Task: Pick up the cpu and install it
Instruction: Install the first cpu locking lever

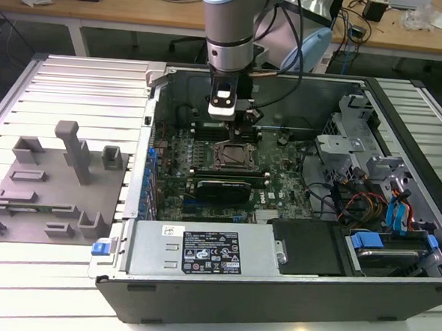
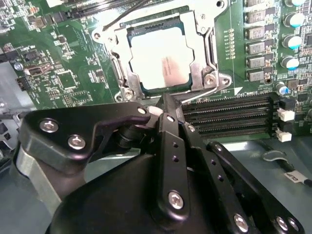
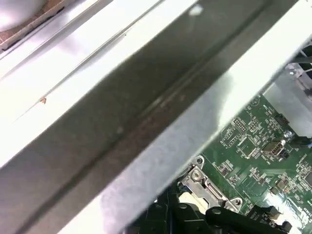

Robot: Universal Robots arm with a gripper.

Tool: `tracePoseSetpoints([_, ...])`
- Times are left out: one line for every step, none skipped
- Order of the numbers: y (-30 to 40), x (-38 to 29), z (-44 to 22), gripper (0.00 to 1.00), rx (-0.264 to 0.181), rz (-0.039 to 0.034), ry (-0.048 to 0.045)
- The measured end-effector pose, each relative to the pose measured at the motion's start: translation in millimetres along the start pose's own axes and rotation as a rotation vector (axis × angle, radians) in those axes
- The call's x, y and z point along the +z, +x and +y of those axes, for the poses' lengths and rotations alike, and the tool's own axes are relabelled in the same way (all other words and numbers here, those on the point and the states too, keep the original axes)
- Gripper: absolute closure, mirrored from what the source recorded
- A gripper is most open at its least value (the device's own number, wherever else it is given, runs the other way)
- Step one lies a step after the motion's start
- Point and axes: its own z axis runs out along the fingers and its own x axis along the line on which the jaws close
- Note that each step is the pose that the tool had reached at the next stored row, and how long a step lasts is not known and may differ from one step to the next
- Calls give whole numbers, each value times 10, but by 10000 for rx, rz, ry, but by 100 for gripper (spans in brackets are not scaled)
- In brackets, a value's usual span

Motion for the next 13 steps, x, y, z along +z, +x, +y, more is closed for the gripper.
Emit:
tracePoseSetpoints([20,-1,19,89,0,0,-1])
tracePoseSetpoints([40,-2,36,89,0,1,-2])
tracePoseSetpoints([51,-4,44,89,0,-4,5])
tracePoseSetpoints([57,-5,48,89,0,-2,4])
tracePoseSetpoints([58,-5,48,89,-1,1,2])
tracePoseSetpoints([58,-4,49,89,-1,1,1])
tracePoseSetpoints([58,-4,49,89,-1,1,0])
tracePoseSetpoints([58,-4,49,89,0,-1,-1])
tracePoseSetpoints([56,-3,48,89,0,0,-2])
tracePoseSetpoints([53,0,44,89,2,0,-8])
tracePoseSetpoints([45,-1,35,89,1,-4,-1])
tracePoseSetpoints([36,-2,26,89,-1,-7,6])
tracePoseSetpoints([27,-2,16,89,-1,-9,7])
